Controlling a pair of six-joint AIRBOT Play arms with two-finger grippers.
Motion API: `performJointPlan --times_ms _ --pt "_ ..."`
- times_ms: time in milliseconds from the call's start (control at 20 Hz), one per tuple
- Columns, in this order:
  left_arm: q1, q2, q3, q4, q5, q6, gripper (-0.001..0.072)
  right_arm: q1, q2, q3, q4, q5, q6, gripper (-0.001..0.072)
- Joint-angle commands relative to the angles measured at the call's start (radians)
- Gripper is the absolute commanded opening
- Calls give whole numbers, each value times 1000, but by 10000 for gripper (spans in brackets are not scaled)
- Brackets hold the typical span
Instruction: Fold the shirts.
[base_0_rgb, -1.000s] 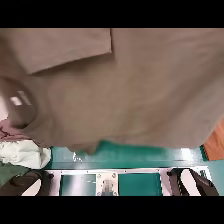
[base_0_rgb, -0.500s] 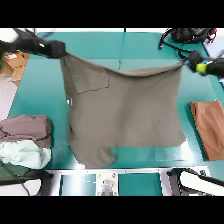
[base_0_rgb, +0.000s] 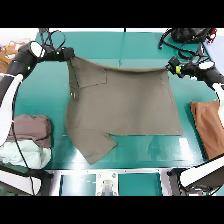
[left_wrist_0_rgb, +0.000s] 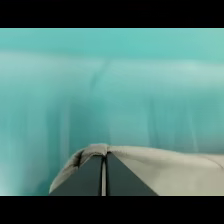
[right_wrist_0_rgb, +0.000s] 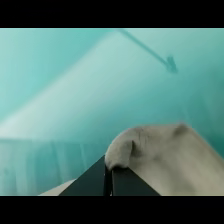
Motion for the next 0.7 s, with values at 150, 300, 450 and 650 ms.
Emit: performJointPlan --times_ms 150,300,450,650 --pt "2 -11 1 7 124 -9 18 0 -74 99 31 -60 -2 16" --pt "2 -11 1 20 80 6 18 -11 -76 99 29 -39 -45 16" --pt "2 -11 0 148 -146 5 19 -63 -69 98 -15 150 -57 15" --pt "2 -11 0 226 -384 5 18 -128 -42 83 -172 407 -22 13"
